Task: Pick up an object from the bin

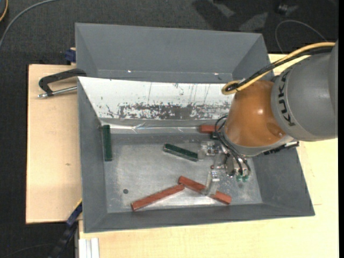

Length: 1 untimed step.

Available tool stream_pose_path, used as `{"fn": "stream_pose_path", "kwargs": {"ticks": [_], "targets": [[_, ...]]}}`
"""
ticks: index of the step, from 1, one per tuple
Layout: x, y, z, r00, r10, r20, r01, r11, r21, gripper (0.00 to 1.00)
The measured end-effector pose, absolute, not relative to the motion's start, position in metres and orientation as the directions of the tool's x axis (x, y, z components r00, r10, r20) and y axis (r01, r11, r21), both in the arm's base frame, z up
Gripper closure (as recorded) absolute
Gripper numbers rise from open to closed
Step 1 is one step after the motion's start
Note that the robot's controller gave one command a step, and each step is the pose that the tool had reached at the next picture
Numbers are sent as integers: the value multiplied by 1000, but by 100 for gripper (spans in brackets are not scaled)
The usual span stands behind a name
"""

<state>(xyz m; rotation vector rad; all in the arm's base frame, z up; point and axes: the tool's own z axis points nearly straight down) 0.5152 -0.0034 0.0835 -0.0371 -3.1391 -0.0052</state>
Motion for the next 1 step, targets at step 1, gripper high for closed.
{"fn": "stream_pose_path", "kwargs": {"ticks": [1], "targets": [[497,45,71,-999,-43,0,-43,999,3,0]]}}
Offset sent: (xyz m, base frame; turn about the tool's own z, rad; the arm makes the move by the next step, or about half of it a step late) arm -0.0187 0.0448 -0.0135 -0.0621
